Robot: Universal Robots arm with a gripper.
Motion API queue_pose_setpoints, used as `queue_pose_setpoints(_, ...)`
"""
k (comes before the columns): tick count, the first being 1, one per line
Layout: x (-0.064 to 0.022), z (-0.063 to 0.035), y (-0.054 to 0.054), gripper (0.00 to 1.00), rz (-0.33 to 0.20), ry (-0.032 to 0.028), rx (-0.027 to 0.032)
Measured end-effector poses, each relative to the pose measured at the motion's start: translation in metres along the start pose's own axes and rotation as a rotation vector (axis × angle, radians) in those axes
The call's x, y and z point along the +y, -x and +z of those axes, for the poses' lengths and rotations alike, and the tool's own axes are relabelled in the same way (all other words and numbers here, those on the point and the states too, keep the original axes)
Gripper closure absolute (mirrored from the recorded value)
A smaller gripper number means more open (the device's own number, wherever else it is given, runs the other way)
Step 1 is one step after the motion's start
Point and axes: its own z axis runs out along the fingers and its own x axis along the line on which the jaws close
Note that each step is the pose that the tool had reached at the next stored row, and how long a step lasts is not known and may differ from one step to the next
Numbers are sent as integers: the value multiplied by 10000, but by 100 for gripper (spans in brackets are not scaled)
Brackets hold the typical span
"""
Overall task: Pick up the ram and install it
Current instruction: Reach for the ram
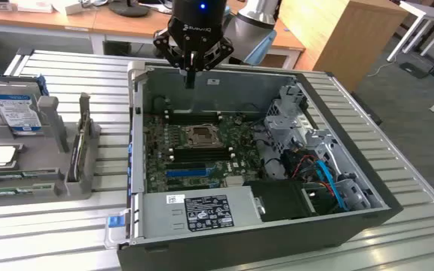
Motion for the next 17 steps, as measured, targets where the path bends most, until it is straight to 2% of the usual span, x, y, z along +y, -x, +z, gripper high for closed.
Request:
queue_pose_setpoints(13,0,0,-2,90,0,0,-1)
queue_pose_setpoints(17,-3,-2,-47,90,0,0,0)
